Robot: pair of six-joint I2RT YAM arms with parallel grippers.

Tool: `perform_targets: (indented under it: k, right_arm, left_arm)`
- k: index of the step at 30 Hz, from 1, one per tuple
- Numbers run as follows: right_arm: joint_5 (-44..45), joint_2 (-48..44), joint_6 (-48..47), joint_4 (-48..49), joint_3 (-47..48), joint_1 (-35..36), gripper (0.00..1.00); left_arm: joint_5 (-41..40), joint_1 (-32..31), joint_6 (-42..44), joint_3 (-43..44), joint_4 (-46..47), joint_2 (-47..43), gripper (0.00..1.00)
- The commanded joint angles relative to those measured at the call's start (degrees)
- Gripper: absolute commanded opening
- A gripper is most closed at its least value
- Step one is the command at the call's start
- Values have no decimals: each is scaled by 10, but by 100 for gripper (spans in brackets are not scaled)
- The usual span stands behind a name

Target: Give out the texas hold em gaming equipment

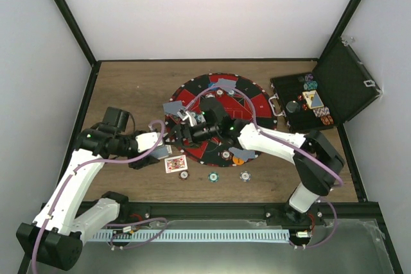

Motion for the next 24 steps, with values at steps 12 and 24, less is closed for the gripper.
perform_targets:
  k: [12, 24]
  right_arm:
    - [-44, 94, 54, 78, 56, 43, 83]
    - [-14, 101, 47, 51, 24, 17, 74]
  left_arm:
    - [18, 1, 10, 11, 5, -5, 4]
    - [18, 0, 12, 18, 1, -5, 4]
